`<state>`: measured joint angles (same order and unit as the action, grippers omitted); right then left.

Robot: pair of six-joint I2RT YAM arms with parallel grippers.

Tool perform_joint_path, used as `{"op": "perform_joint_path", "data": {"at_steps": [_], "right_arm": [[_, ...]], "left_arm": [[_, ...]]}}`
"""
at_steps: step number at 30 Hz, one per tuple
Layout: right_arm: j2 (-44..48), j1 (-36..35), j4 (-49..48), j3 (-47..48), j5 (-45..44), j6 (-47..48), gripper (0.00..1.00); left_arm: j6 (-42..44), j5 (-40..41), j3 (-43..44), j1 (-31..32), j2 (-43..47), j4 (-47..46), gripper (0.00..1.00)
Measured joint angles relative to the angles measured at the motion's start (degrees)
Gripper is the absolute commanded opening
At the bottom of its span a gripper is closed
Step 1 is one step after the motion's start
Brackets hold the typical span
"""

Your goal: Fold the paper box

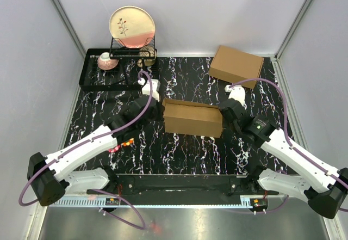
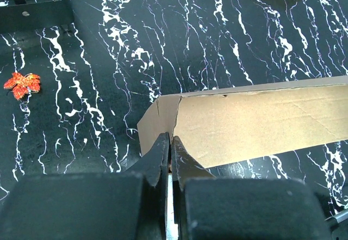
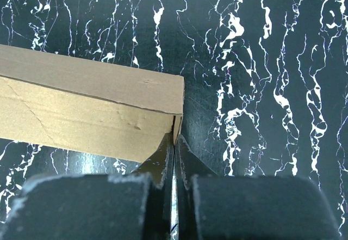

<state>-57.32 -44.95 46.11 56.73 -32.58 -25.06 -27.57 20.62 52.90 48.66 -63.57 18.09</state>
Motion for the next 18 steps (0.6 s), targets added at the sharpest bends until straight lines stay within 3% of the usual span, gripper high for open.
{"op": "perform_joint_path", "data": {"at_steps": [18], "right_arm": [[-0.8,0.0,-0.4,0.2,-0.4,0.7,0.0]], "left_arm": [[-5.5,-5.9,1.0,-3.6,-0.3,1.5,0.0]]}}
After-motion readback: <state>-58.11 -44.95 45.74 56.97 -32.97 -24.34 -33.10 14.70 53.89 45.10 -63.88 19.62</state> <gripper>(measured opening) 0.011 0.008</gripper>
